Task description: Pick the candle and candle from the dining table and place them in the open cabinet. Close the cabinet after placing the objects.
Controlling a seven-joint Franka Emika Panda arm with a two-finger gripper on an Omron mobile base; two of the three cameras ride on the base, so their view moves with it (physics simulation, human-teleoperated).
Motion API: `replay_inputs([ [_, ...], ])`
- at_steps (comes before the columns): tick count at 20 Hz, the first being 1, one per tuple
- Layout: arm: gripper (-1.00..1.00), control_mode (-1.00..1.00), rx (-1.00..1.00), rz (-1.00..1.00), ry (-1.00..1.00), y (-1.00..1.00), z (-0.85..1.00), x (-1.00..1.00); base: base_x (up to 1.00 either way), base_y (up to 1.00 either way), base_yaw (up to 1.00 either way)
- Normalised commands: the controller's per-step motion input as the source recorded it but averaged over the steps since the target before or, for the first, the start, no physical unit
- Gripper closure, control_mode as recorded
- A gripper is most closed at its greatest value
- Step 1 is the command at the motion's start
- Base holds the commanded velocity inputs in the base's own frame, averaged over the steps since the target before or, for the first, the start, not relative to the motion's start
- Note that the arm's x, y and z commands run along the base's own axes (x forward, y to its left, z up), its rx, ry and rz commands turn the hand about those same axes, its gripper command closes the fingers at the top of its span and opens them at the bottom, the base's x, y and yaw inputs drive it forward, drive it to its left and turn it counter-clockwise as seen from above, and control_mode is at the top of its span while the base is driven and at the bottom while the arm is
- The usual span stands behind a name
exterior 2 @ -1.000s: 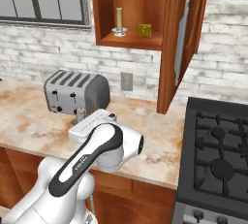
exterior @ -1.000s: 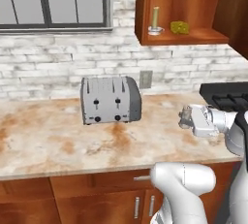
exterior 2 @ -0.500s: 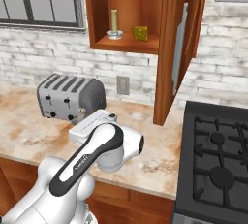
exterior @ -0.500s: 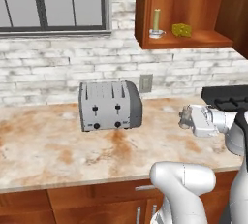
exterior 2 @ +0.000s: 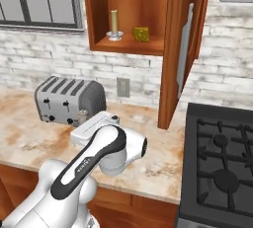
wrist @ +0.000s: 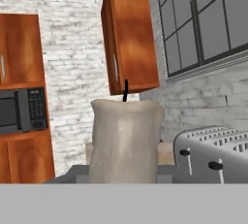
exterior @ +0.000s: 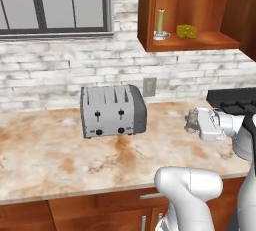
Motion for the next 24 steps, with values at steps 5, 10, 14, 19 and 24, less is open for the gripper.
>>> replay_inputs([
  [5, 1.00, 1.00, 0.00, 0.00, 0.00, 0.00, 0.00, 0.00, 0.56, 0.40, 0.11],
  [10, 1.00, 1.00, 0.00, 0.00, 0.00, 0.00, 0.00, 0.00, 0.08, 0.55, 0.28],
  [14, 1.00, 1.00, 0.00, 0.00, 0.00, 0.00, 0.00, 0.00, -0.02, 0.58, 0.31],
  [19, 1.00, 1.00, 0.00, 0.00, 0.00, 0.00, 0.00, 0.00, -0.36, 0.25, 0.15],
  [24, 1.00, 1.00, 0.00, 0.00, 0.00, 0.00, 0.00, 0.00, -0.04, 0.41, 0.09],
])
